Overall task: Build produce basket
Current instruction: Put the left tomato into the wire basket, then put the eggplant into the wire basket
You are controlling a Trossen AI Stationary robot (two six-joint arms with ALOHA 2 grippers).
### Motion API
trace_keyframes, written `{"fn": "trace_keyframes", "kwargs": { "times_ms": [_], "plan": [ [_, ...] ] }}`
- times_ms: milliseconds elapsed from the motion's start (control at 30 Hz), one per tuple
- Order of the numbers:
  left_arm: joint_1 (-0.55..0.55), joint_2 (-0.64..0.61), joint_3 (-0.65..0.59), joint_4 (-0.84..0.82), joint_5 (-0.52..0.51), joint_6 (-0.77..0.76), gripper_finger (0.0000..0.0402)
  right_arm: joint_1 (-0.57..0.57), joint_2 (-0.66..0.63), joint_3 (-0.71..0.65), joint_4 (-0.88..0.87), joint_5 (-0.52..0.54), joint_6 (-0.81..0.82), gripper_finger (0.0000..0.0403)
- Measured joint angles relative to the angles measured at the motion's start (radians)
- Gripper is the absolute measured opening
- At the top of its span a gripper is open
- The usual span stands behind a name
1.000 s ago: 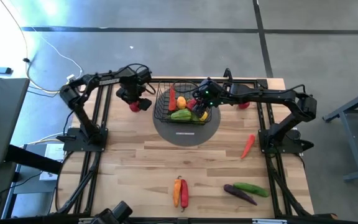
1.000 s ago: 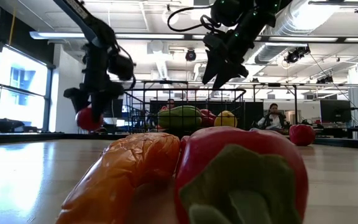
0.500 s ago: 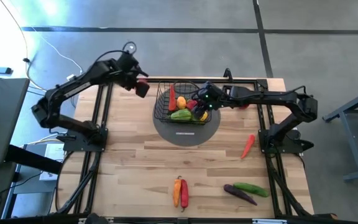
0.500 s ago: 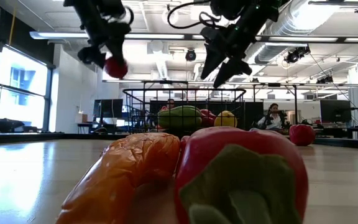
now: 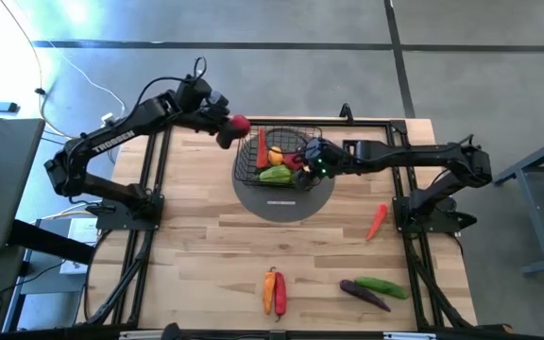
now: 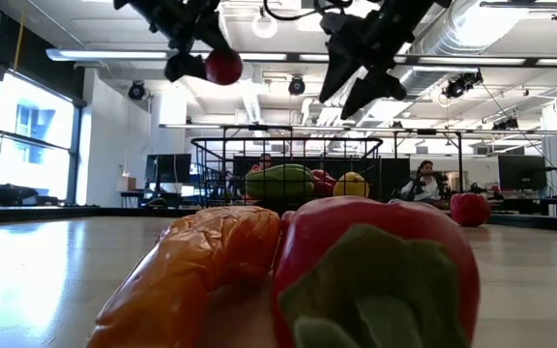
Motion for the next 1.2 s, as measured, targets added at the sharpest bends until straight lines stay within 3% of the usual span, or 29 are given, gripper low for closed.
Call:
{"fn": "trace_keyframes", "kwargs": {
  "times_ms": [367,667,1200],
  "plan": [
    [-0.068,0.073,0.000,0.071,0.009,0.089,0.0310,0.104,-0.010,0.000,-0.088,0.039,0.127,0.0252],
    [-0.079,0.139,0.000,0.069,0.126,0.132,0.0329,0.175,-0.010,0.000,-0.192,0.064,0.206,0.0252],
    [-0.079,0.141,0.000,0.075,0.152,0.048,0.0330,0.315,-0.010,0.000,-0.353,0.061,0.287,0.0252]
  ]
}}
